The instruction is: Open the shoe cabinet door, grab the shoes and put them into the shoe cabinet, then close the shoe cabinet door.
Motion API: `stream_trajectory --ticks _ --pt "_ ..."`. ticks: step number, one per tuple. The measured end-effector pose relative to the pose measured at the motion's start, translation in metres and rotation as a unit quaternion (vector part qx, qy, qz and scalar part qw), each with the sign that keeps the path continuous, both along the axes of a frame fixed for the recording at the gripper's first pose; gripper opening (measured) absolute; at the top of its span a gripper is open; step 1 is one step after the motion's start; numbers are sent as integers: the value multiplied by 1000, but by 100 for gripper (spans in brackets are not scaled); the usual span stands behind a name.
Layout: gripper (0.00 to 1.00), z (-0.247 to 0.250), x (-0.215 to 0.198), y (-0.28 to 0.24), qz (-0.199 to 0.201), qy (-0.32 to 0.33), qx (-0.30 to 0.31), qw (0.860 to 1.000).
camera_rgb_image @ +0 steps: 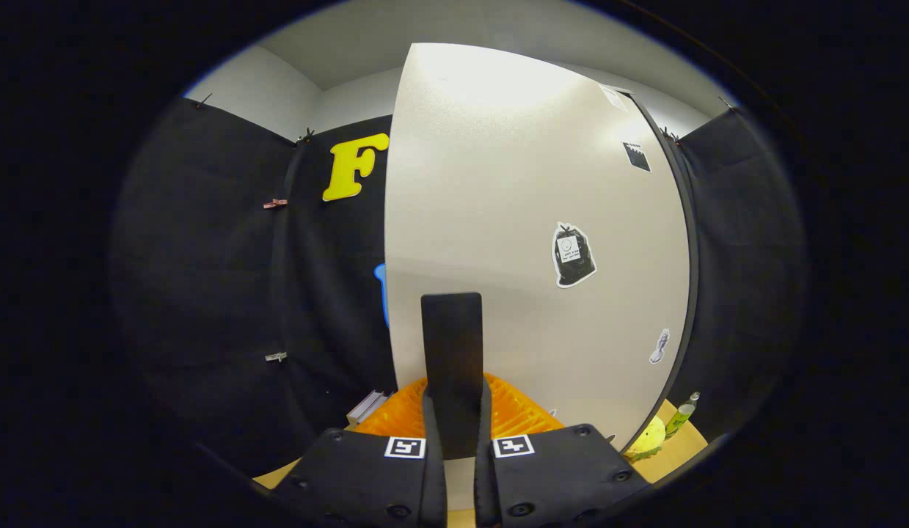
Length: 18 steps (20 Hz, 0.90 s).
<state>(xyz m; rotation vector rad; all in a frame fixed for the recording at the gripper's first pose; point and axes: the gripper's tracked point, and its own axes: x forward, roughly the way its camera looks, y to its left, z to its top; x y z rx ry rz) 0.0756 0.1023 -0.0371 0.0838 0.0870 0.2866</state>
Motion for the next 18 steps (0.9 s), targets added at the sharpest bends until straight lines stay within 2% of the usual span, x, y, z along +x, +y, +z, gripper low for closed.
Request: stream_trajectory --ticks 9,13,18 --pt "18 6 -55 -60 7 -1 -2 1000" --pt "18 8 -77 -99 -7 -5 -7 1000" --pt "17 11 -96 -148 -44 -8 -5 999"
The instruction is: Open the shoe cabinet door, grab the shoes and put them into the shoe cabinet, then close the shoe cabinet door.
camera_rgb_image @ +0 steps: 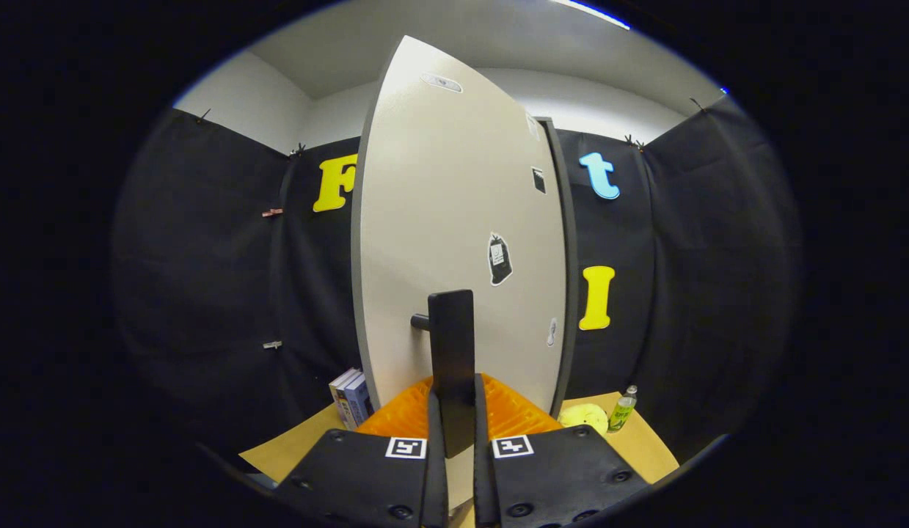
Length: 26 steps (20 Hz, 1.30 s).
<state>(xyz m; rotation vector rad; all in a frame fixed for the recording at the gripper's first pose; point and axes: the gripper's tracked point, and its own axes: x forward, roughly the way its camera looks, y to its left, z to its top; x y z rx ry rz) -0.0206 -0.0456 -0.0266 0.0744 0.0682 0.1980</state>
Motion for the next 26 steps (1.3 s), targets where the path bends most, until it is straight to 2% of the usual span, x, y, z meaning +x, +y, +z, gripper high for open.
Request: stream_trajectory --ticks 9,11,13,18,21,26 --pt "17 2 -14 -91 -71 3 -27 997" --pt "16 3 -15 -108 -83 6 -25 996" --pt "11 5 -18 -131 -101 0 -20 995" --pt "11 8 -25 -177 -121 -2 -10 993" --pt "11 14 -30 -172 -104 -9 -7 995" --pt "11 5 -33 -182 -129 -4 -44 991"
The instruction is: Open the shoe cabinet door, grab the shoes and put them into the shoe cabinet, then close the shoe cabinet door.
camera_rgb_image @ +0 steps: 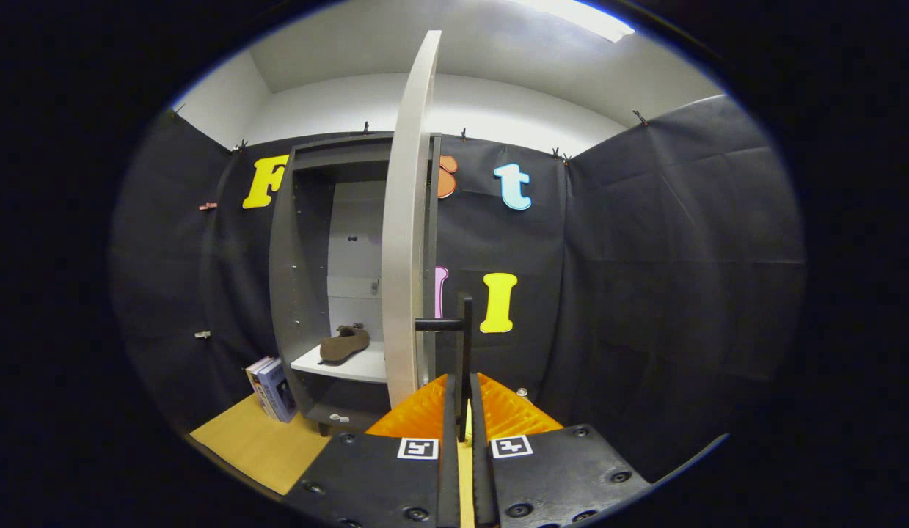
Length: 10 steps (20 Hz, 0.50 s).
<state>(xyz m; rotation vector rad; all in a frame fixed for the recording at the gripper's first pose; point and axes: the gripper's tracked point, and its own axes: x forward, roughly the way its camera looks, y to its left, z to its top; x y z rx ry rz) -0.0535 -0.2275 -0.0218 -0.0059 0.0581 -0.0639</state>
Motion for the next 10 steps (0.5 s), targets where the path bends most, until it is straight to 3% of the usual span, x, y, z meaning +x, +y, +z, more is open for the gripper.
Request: stream_trajectory --ticks 4,5,6,10 --pt "23 -4 -22 0 -11 17 10 1000" --pt "34 -4 -31 -1 -13 18 7 1000" --pt "38 -4 -37 6 -6 20 8 1000" --pt "85 -18 -63 56 50 50 43 997"
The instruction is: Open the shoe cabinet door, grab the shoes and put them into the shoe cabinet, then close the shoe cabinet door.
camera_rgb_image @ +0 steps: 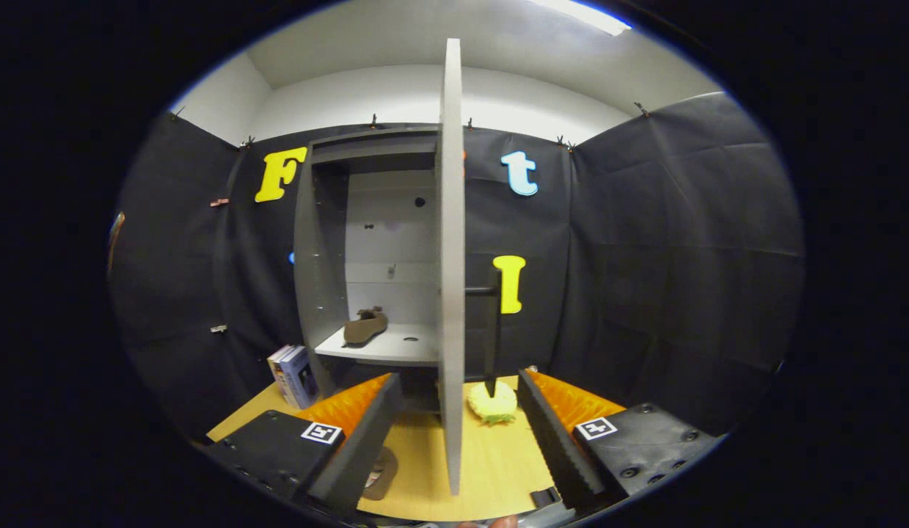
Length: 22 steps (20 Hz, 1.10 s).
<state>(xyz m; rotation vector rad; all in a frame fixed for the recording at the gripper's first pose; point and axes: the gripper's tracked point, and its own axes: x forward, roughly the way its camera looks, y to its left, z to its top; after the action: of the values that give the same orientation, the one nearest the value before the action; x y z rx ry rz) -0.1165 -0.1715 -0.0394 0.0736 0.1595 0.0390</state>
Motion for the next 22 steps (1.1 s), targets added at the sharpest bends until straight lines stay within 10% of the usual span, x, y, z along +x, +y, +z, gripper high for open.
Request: stream_trajectory --ticks 1,11,22 --pt "97 -7 -4 14 11 11 13 1000" --pt "99 -186 11 144 87 190 30 977" --pt "99 -389 32 210 79 353 38 931"
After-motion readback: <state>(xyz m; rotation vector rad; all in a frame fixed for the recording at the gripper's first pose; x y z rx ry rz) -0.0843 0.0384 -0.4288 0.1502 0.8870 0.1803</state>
